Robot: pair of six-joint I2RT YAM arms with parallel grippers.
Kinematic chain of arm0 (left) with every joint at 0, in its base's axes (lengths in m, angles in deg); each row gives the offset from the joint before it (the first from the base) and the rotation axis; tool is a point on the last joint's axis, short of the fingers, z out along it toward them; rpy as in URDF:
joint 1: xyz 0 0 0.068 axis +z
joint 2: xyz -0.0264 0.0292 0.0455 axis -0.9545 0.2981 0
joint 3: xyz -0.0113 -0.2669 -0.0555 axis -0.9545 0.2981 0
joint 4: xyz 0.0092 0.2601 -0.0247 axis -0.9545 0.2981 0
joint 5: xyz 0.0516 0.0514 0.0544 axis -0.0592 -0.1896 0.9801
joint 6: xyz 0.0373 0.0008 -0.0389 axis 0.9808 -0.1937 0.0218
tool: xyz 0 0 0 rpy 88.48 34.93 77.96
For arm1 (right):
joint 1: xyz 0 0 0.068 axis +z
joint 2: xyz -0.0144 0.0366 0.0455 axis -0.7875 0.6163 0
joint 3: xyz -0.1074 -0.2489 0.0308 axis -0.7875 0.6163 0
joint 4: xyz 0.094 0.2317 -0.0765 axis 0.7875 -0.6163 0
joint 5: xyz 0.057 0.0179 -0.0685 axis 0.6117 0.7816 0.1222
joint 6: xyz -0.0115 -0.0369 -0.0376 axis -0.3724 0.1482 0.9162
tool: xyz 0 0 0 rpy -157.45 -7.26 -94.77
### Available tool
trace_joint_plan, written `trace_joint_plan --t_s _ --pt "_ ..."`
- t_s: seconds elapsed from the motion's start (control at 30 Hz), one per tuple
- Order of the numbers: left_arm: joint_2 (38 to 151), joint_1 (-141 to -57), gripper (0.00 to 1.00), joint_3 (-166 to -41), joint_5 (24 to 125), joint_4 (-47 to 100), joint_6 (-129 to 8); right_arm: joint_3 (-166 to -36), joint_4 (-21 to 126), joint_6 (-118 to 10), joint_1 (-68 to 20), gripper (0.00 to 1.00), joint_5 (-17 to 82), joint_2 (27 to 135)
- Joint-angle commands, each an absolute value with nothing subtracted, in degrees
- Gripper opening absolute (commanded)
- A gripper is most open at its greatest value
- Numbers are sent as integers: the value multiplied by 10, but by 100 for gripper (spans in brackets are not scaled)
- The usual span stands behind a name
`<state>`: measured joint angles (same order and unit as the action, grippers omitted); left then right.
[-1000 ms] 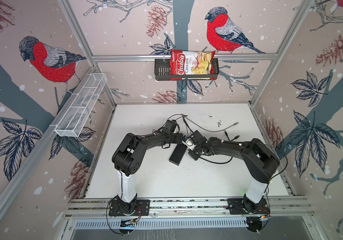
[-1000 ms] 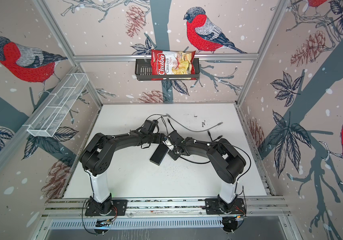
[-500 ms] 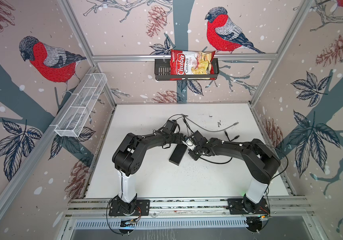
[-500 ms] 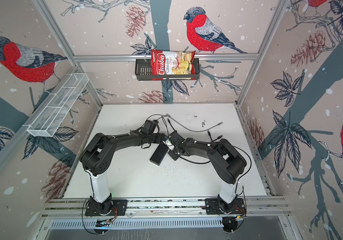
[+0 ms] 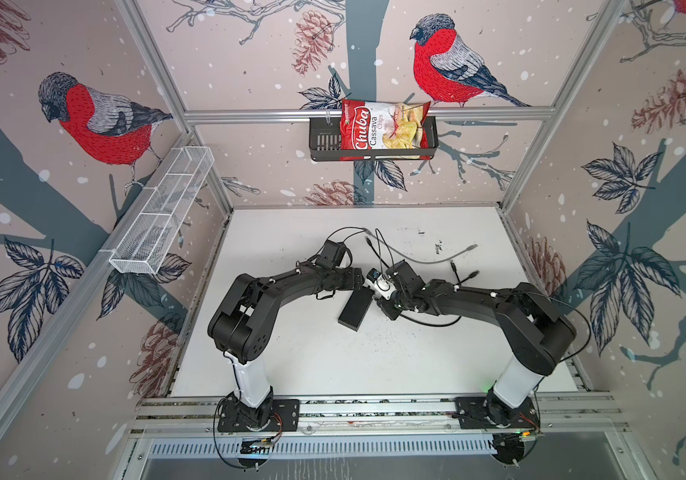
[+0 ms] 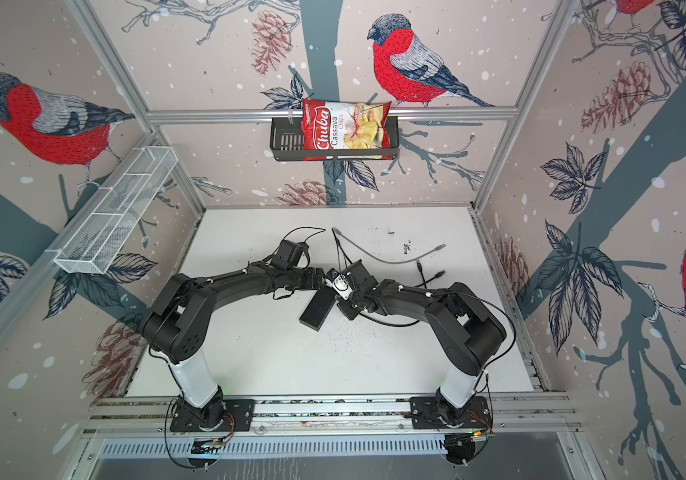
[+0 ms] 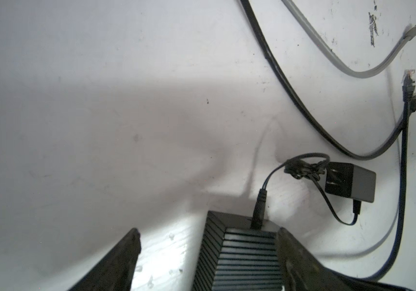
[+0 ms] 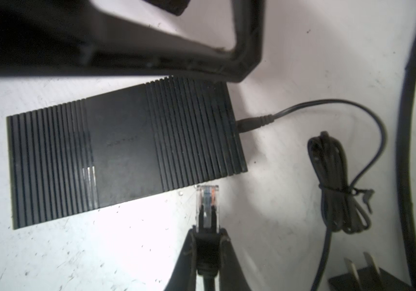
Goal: Insert the plug into the switch port
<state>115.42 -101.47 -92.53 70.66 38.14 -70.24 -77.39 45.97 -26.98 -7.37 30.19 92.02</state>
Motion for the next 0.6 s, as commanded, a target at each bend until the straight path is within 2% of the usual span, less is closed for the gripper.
trace_joint_plan --t_s 0.0,0.23,0.57 --pt "1143 -1012 83 -921 739 402 -712 -770 478 -262 -73 0 314 916" --pt "1135 -1012 83 -914 818 440 -727 -761 474 -263 -68 0 308 913" --pt "1176 -1012 83 -915 811 423 -727 -773 456 -258 -56 0 287 938"
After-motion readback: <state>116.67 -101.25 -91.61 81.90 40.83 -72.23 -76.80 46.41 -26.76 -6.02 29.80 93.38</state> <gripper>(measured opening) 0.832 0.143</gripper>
